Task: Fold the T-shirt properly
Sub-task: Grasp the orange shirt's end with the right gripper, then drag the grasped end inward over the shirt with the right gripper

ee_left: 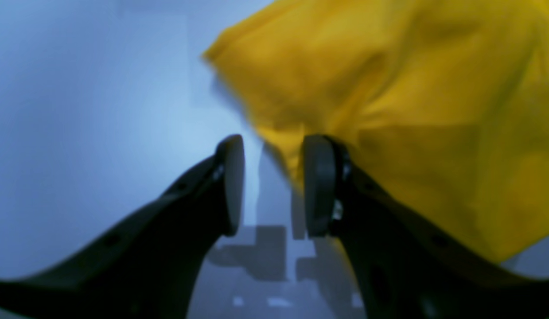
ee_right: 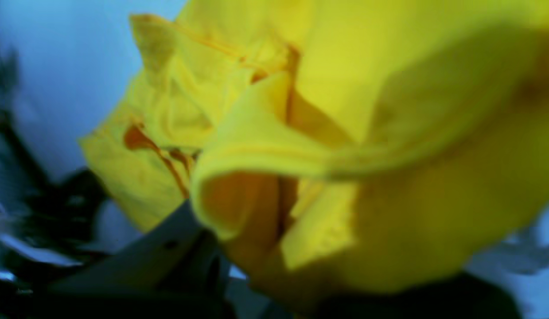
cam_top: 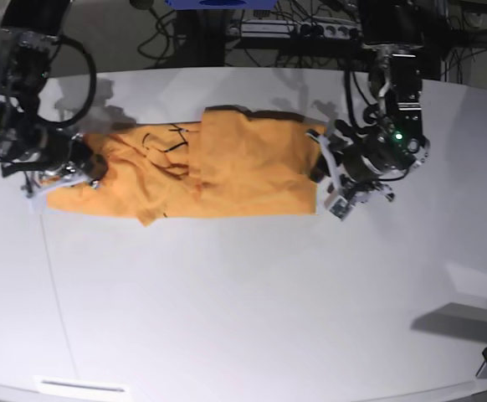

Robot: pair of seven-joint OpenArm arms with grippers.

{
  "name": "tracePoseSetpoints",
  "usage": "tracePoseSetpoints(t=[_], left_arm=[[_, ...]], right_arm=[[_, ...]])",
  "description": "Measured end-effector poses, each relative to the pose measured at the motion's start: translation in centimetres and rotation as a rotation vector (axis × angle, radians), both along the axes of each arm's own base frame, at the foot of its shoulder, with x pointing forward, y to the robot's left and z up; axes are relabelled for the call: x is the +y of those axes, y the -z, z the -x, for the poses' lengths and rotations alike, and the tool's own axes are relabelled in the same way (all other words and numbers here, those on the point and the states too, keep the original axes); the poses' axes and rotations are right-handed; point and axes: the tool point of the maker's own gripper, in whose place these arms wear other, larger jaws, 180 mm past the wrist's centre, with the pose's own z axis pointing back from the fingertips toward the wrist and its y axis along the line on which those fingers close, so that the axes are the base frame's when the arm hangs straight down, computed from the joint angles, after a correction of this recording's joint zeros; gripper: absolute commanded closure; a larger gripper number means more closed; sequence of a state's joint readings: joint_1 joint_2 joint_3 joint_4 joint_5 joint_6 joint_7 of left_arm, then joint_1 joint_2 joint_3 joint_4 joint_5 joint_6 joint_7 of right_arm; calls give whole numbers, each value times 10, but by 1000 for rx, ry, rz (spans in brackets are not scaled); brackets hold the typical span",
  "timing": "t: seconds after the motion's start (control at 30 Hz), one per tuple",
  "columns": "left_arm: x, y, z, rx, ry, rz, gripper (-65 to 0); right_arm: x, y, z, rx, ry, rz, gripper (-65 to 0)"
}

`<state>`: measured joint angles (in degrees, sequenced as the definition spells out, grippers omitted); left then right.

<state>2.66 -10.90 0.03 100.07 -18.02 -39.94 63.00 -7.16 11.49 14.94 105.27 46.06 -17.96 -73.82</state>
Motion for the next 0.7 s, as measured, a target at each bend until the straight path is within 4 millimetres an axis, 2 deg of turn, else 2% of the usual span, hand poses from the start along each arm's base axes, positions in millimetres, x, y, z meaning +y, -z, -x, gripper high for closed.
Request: tracePoseSetpoints(t=[0.07,0.17,0.27,0.37,0.5,0.57,0.7], left_arm=[[16,-3,-1,-3,-21,-29,-225],[38,-16,-5,-45,-84,-44,-225],[65,-27,-7,-71,-139,-75,-225],[94,-29,-1,-37,-171,-151,-225],[118,-36,1,-34,-188,-209,-225],[129,-38,5,-33,-192,-229,-225],[162,-35,28,21,-236,-303,-225]], right_arm=[[9,5,2,10,-44,50,-1],[13,12,5,29,-58,108,-1],[15,9,4,42,10,127,-1],[23,8,3,52,43,129,-1],[28,11,3,68,83,147,-1],[32,12,3,72,96,148,-1],[37,10,2,102,156,116,0]])
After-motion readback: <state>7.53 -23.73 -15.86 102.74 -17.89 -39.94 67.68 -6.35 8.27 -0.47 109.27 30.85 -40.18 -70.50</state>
